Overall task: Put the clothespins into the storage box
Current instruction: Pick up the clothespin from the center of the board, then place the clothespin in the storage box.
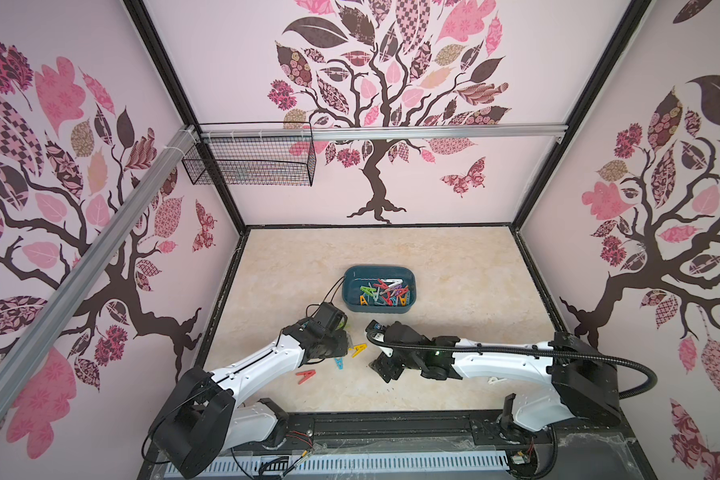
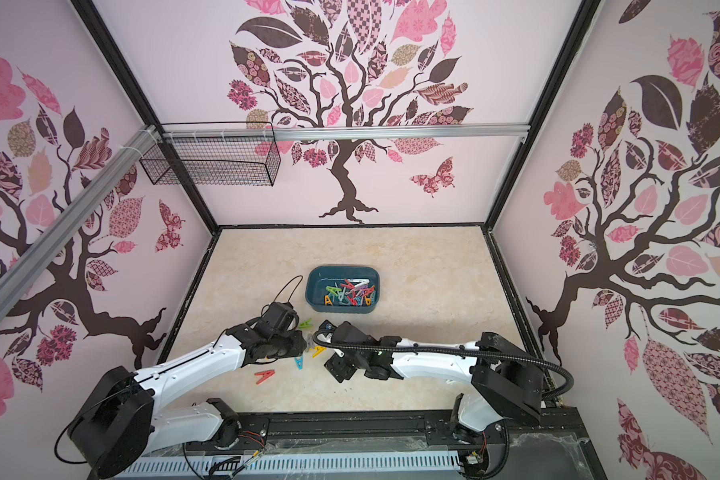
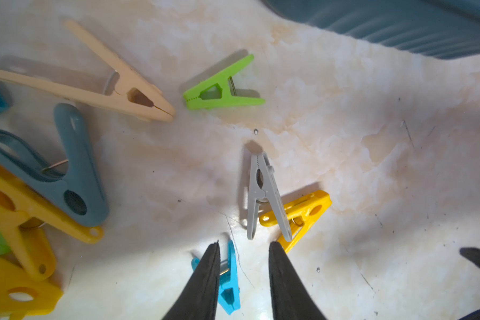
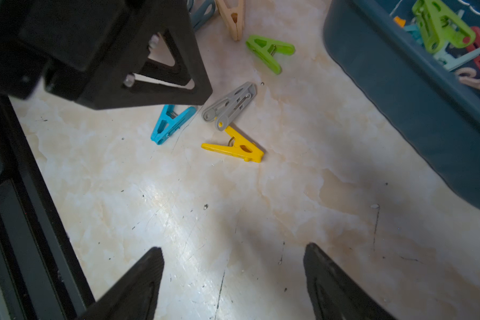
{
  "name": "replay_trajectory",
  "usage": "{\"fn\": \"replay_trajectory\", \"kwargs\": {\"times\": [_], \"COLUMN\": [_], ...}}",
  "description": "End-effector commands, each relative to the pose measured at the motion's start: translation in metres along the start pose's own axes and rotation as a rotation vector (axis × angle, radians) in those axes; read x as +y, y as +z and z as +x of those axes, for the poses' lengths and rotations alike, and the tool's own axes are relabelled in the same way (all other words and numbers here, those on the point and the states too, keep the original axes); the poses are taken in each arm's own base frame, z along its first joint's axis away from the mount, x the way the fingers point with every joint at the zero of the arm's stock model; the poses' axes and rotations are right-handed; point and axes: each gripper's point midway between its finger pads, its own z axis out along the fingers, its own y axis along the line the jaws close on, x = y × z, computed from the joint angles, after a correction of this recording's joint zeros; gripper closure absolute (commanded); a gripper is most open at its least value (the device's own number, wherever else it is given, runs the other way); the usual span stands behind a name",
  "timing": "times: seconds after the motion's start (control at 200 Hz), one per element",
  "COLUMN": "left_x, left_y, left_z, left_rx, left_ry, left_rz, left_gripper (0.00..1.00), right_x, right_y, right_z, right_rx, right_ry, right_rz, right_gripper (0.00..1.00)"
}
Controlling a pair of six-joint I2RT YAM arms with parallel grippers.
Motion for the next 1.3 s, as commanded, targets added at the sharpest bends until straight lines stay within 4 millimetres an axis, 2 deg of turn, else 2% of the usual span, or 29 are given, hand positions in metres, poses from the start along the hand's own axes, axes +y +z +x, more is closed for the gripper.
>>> {"fn": "replay_trajectory", "kwargs": {"times": [0.0, 0.335, 0.475, 0.555, 0.635, 0.78, 0.84, 0.925, 1.01, 1.095, 1.296], "left_x": [0.002, 0.010, 0.010, 0.010, 0.007, -0.004, -0.014, -0.034, -0.054, -0.074, -0.098], "left_y": [0.004, 0.020, 0.023, 0.019, 0.006, -0.032, -0.046, -0.059, -0.061, -0.060, -0.040], "left_z": [0.005, 0.020, 0.019, 0.017, 0.009, -0.028, -0.047, -0.077, -0.104, -0.131, -0.186], "left_rx": [0.009, 0.086, 0.087, 0.087, 0.064, -0.047, -0.100, -0.187, -0.251, -0.313, -0.407], "left_ry": [0.015, 0.034, 0.039, 0.041, 0.049, 0.050, 0.056, 0.080, 0.096, 0.125, 0.141], "left_rz": [-0.013, -0.069, -0.078, -0.083, -0.090, -0.065, -0.025, 0.037, 0.101, 0.143, 0.166], "left_gripper": [0.64, 0.76, 0.85, 0.92, 0.98, 0.99, 0.99, 0.99, 0.99, 0.98, 0.98], "right_x": [0.002, 0.001, 0.001, 0.000, -0.003, -0.023, -0.042, -0.078, -0.111, -0.132, -0.154], "right_y": [-0.004, -0.005, -0.005, -0.005, -0.007, -0.017, -0.022, -0.029, -0.035, -0.039, -0.022], "right_z": [-0.012, -0.012, -0.013, -0.013, -0.012, -0.020, -0.024, -0.030, -0.037, -0.047, -0.055], "right_rx": [-0.025, -0.032, -0.030, -0.030, -0.034, -0.076, -0.099, -0.130, -0.159, -0.166, -0.103], "right_ry": [-0.008, 0.000, -0.005, -0.005, 0.000, 0.050, 0.102, 0.198, 0.272, 0.317, 0.376], "right_rz": [-0.007, -0.004, -0.003, 0.002, 0.015, 0.076, 0.115, 0.196, 0.275, 0.326, 0.376], "right_gripper": [0.17, 0.17, 0.17, 0.17, 0.17, 0.17, 0.18, 0.18, 0.18, 0.17, 0.16]}}
